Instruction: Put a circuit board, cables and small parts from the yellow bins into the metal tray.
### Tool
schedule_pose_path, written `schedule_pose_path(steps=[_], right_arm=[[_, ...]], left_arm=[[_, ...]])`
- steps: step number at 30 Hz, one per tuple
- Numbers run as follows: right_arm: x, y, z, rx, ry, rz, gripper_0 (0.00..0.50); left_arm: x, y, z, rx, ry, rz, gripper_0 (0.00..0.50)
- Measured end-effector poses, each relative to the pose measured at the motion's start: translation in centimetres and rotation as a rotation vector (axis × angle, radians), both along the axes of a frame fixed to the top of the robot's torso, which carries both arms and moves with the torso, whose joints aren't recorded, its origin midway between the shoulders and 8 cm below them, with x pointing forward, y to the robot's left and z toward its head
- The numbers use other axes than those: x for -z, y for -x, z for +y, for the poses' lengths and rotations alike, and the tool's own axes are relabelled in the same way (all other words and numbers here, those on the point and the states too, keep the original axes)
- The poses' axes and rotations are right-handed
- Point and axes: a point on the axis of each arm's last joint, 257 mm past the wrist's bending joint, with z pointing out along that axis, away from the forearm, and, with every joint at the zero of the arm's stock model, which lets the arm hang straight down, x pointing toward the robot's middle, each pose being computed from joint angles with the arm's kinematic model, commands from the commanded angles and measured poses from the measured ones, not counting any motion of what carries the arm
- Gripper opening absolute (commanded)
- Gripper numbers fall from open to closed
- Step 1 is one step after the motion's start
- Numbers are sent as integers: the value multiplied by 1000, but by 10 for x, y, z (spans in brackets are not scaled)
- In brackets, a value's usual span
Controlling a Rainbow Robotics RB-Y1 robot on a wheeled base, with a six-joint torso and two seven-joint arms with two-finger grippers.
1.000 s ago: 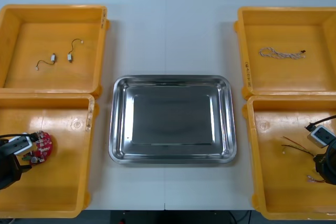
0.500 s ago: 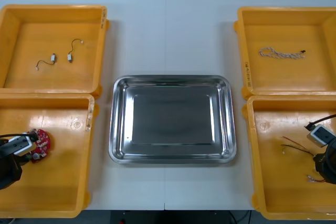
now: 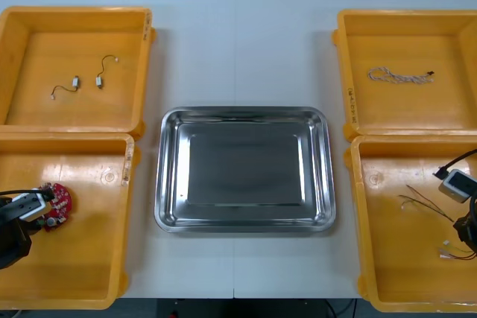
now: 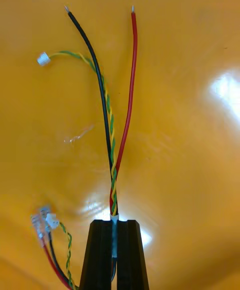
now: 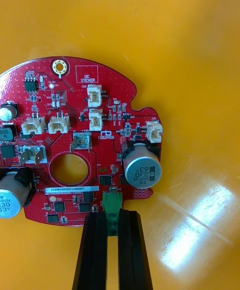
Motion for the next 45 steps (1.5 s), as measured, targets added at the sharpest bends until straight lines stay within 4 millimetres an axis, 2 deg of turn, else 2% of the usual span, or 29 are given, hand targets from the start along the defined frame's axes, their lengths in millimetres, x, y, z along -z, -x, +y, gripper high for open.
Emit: schedule_pose_path(steps=[6,10,13,18,23,30,38,45], right_arm=[[-27,5,-5,-5,23,24,23],[-40,10,-8,-6,31,49,0],[-51,13,-9,-5,33,64,1],[-73,13,-9,11,37,47,0],[-94,14,-6,46,42,25,0],[-121,6,11,127,26,-58,0],[-136,4,24,206,-7,-110,0],[-144,4,31,196,-3,-137,0]], left_arm=[[-1,-1,-1,1,1,2,0],[-2,0,-1,6,-6,30,0],[-4,0,-1,9,-11,43,0],[-10,2,-1,12,-18,62,0],[-20,0,0,18,-29,66,0],[-40,-4,0,34,-58,82,0],[-67,-11,-2,54,-89,83,0],[-86,-12,-19,91,-113,85,0]])
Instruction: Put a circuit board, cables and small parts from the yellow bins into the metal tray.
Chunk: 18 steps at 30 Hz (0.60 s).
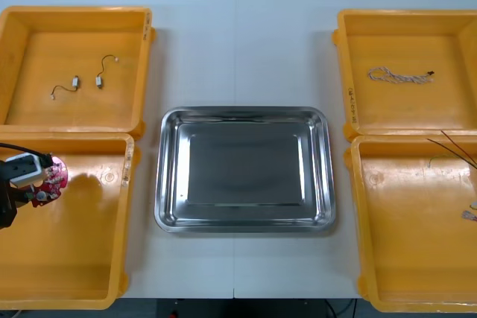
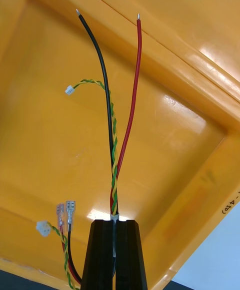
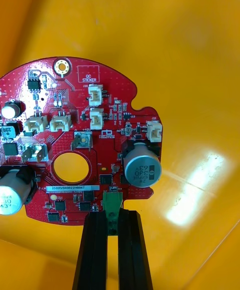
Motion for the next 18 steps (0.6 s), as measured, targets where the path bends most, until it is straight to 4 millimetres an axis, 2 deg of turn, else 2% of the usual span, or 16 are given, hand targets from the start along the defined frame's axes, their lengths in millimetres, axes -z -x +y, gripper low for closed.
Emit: schedule_pose_path(steps=[5,13,18], right_arm=[[-6,-4,4,-4,-8,-16,0],[-22,-15,20,51,-92,-55,0],[-26,-20,33,67,-125,-63,0]], left_arm=[[-12,2,-14,-37,-13,2,0],[-30,7,-38,-279,81,27,0],[-43,8,-53,-256,74,25,0]])
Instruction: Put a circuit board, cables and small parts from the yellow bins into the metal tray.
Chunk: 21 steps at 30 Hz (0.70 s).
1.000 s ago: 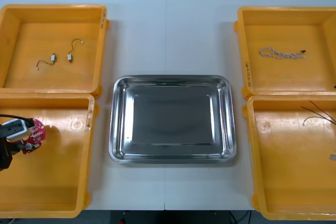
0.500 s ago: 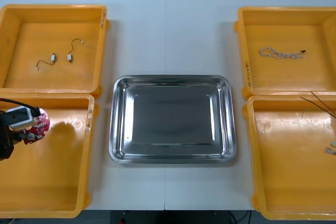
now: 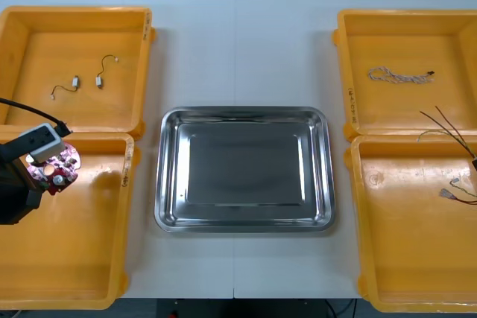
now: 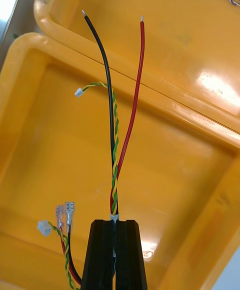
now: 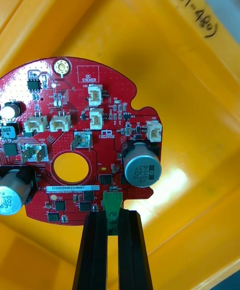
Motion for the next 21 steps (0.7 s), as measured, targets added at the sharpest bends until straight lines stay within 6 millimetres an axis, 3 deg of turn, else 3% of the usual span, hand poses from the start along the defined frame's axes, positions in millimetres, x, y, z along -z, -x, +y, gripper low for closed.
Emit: schedule_pose_path(steps=[12,21], right_arm=[[13,4,54,-44,-46,43,0],[18,11,73,-96,-45,61,0]], left_arm=[[-22,-16,-29,-36,28,-52,0],[-23,-23,-57,-193,118,-51,0]])
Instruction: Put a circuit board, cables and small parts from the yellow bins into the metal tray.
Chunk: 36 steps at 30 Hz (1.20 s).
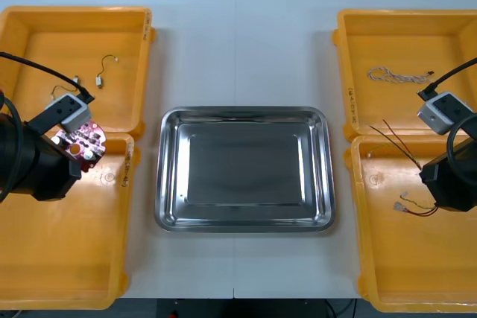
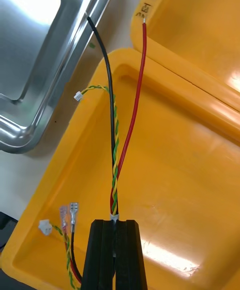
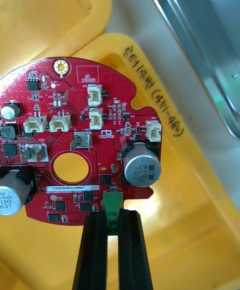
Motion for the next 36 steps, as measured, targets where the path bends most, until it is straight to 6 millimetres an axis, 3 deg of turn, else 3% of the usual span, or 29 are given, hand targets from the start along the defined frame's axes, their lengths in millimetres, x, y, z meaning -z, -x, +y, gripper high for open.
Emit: schedule_pose_path(steps=[10,21,36], right_arm=[[6,6,12,-40,22,5,0],[9,6,15,-49,47,-3,0],[12,8,18,-61,54,3,0]], left_arm=[[4,-7,-30,54,-20,-14,0],[11,-11,-63,-138,96,-10,0],[22,-10,-111,-90,102,-25,0]])
